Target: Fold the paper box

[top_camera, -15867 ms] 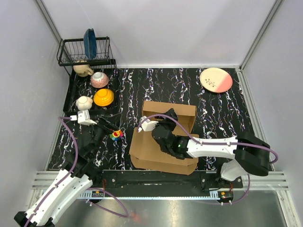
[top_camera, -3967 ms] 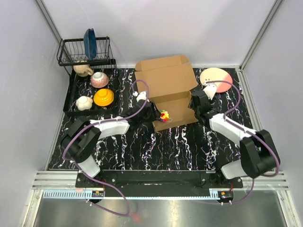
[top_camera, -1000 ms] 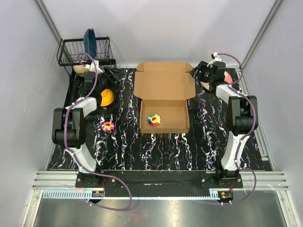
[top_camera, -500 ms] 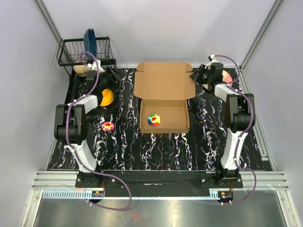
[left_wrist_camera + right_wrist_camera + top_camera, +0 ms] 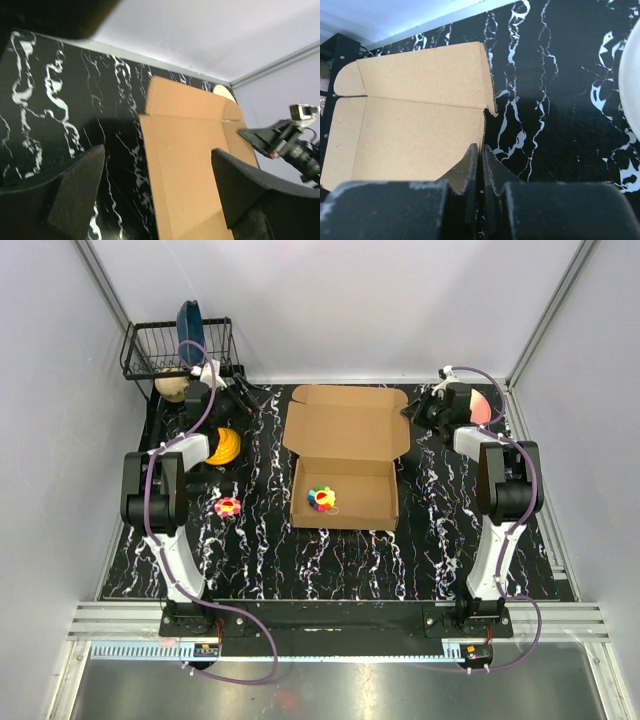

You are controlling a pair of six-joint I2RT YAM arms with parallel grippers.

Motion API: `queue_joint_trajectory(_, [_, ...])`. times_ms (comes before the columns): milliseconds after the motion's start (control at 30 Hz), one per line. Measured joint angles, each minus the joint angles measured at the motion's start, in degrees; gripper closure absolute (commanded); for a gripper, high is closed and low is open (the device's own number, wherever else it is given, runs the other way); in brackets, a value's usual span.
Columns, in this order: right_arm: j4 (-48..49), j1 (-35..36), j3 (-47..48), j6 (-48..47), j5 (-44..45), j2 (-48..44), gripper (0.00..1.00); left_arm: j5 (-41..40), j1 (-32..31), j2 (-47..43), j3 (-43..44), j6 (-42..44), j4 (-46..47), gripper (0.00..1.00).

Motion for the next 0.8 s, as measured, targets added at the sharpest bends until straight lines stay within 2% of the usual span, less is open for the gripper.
queue_joint_trajectory(167, [3.1,0.0,-1.5,0.2,-1.5,-1.0,0.98,0.5,-0.2,3.3,3.7,2.3,-1.8,0.1])
queue_joint_trajectory(433, [8.5,0.6,-7.7,1.5,-2.3,-6.2,1.0,1.4,-3.2,4.5,4.5,5.3,-5.0,0.12])
queue_joint_trajectory(800, [9.3,2.6,-14.6,1.0,-1.6,-15.0,1.0,0.1,-5.0,-2.5,-5.0,6.9,-5.4,0.12])
